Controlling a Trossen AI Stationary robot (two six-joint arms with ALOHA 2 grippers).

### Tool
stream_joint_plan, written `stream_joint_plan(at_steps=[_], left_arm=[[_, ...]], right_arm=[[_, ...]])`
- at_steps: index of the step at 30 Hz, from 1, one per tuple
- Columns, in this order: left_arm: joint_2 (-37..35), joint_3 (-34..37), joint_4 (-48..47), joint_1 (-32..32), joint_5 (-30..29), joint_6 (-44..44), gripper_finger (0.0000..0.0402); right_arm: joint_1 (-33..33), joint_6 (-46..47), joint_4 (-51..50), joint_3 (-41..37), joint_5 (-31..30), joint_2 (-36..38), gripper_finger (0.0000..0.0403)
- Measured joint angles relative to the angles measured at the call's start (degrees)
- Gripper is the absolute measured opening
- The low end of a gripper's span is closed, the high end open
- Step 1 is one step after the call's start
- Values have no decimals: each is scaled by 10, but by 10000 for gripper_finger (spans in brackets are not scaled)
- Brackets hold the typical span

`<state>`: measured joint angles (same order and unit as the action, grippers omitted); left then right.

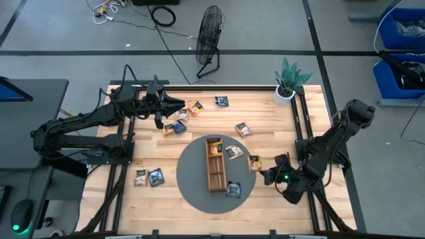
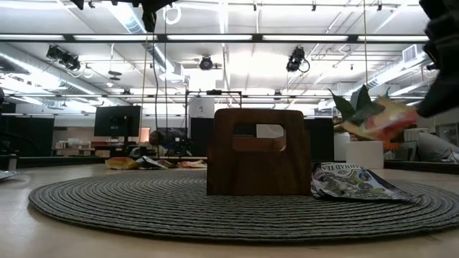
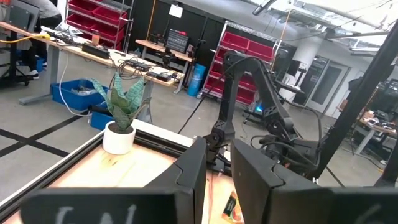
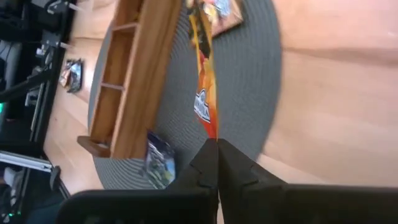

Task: Pick & Place Tea
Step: Put the orange tea bag into the top section of the wooden organizer

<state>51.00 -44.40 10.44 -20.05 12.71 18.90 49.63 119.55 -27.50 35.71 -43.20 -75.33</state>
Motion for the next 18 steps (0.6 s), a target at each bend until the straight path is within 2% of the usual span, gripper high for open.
stream_joint_plan(at_steps=[6,13,18], left_arm=[[0,0,0,0,0,0,76],[0,0,1,0,0,1,76],[0,0,10,0,0,37,76]], right_arm=[[-37,-82,-6,37,-4,0,0],[-80,-169,-9,83,-35,2,0],[-113,-245,-10,121,-45,2,0]])
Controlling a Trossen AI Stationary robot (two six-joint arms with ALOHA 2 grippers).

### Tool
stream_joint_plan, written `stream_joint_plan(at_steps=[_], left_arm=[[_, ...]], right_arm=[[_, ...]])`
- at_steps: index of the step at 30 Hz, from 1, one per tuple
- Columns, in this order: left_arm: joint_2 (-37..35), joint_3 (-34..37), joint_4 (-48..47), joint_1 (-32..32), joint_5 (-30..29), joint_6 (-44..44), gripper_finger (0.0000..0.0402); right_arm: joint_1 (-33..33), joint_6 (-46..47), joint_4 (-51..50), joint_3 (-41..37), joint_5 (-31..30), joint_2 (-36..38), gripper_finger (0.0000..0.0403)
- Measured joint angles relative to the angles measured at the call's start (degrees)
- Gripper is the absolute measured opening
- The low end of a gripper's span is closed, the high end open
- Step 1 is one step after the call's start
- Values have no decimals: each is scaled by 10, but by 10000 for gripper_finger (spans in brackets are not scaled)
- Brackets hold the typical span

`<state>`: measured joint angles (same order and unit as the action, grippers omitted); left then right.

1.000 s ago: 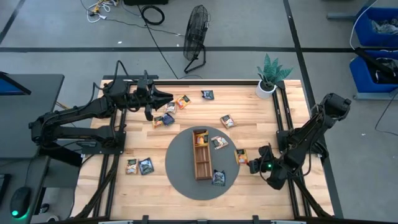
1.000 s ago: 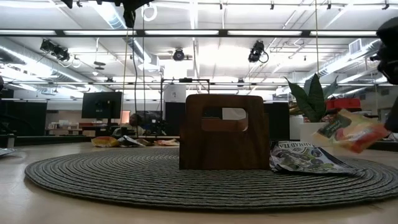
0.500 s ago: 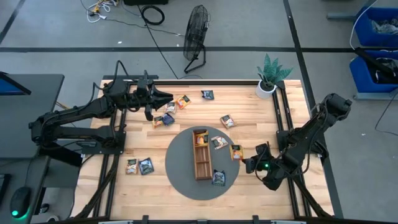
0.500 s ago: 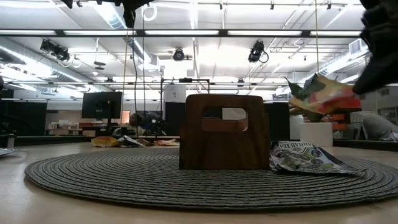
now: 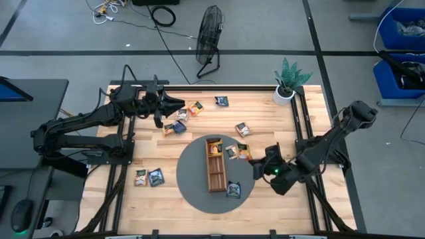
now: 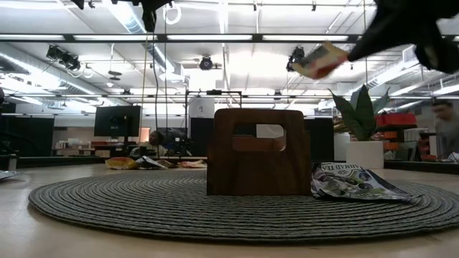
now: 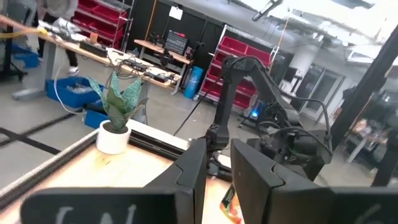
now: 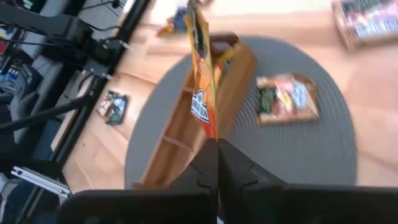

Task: Pick & Place Tea
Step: Put the orange tea bag into the top section of the wooden organizer

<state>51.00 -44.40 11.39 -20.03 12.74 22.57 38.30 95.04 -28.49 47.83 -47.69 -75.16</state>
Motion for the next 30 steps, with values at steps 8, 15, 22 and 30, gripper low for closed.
stream_joint_plan(at_steps=[8,15,22,30], left_arm=[[0,0,0,0,8,24,86],[16,0,-2,0,80,64,173],[65,0,24,29,113,80,222],[129,0,131,61,104,86,216]], right_arm=[[-59,-119,-1,63,-6,0,0],[-99,-223,3,120,-15,0,0],[-136,-351,49,169,-15,0,0],[-173,-451,134,190,-9,0,0]])
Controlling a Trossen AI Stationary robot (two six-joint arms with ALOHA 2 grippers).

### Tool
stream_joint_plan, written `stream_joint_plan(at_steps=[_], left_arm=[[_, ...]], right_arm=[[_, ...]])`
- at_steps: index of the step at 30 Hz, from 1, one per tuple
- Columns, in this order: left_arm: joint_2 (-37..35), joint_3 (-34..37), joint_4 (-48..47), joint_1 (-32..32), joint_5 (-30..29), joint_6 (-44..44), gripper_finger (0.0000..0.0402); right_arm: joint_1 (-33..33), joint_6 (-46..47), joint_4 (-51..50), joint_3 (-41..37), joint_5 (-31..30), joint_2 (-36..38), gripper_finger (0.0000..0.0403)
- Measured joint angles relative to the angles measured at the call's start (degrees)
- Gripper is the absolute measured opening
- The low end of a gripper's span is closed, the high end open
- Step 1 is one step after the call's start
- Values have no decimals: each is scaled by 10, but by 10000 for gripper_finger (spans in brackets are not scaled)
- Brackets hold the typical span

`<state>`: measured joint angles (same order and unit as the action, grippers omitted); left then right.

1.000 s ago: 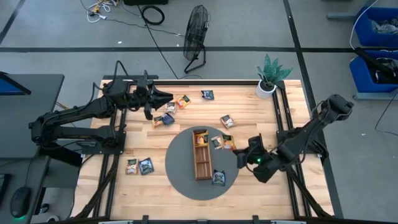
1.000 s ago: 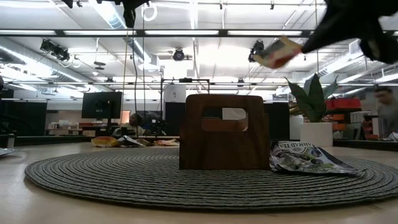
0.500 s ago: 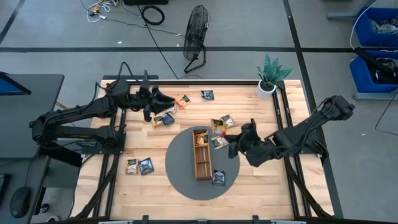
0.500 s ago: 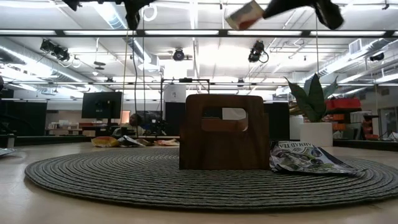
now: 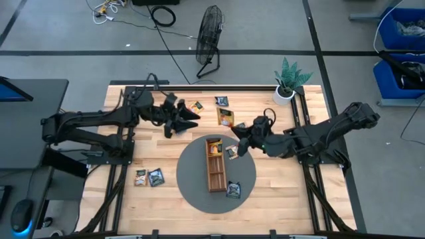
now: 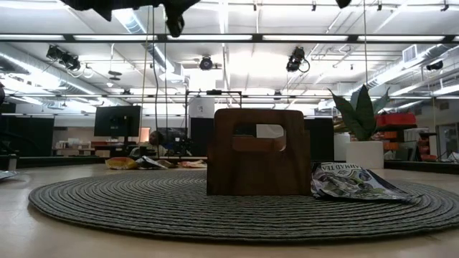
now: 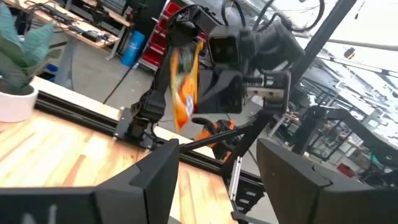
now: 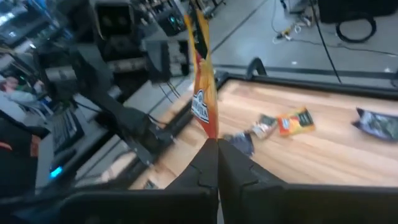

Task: Pick & Place Tea
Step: Put the orange tea bag into the top section of the wooden organizer

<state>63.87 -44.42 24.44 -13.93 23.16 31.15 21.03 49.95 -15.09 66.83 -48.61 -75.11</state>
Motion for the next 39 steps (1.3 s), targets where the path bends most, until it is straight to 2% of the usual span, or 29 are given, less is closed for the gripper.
stream_joint_plan(at_steps=[5,12,24,30,39], left_arm=[[40,0,68,7,-3,41,209],[87,-1,162,11,-15,73,209],[169,-94,148,11,-9,78,202],[173,-99,85,10,0,83,152],[173,-100,90,10,10,78,23]], right_arm=[[-13,-29,42,0,17,0,0],[-24,-36,46,0,34,0,0],[-41,-49,66,0,56,0,0],[-40,-52,70,0,56,0,0],[-46,-52,70,0,77,0,0]])
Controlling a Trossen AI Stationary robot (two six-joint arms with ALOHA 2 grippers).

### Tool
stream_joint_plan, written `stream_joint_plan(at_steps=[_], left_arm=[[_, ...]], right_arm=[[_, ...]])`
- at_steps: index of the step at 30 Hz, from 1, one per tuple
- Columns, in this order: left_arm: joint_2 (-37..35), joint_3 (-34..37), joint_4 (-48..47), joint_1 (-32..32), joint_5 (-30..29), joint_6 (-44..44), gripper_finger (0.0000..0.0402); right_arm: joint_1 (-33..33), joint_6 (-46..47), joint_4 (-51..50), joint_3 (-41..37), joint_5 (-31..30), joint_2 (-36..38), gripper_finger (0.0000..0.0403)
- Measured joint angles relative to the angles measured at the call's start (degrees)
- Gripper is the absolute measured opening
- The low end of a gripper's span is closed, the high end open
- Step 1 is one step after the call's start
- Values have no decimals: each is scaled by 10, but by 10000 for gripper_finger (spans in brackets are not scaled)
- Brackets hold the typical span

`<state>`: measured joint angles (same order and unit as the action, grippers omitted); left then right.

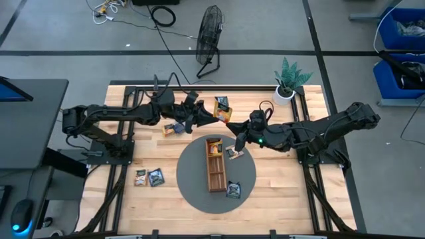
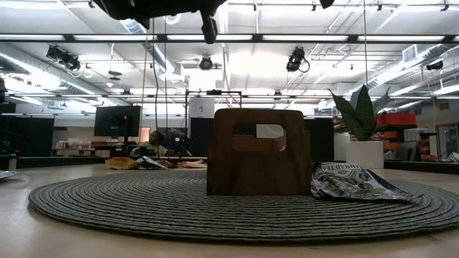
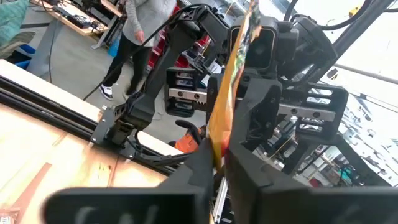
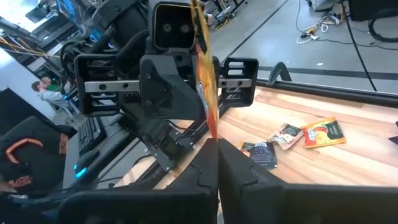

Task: Pick & Place Tea
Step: Put the orange tea bag into the top section of the wooden organizer

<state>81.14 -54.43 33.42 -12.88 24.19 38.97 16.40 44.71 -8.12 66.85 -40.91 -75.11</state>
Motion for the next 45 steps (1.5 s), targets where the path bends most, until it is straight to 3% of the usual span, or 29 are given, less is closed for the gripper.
stream_joint_plan(at_steps=[7,11,20,26,38,45], left_arm=[[0,0,1,0,18,-2,3],[0,0,-2,-3,43,3,3],[-1,0,-34,-11,149,6,1],[-1,0,-105,-11,179,-5,1],[-1,0,-176,7,193,-43,1],[-1,0,-204,9,193,-51,1]], right_arm=[[0,-7,-1,0,8,0,0],[0,-8,-19,0,53,5,13],[0,33,-103,0,151,60,93],[-10,56,-107,0,197,106,147],[-137,118,-75,0,454,79,162],[-168,107,-66,0,494,44,162]])
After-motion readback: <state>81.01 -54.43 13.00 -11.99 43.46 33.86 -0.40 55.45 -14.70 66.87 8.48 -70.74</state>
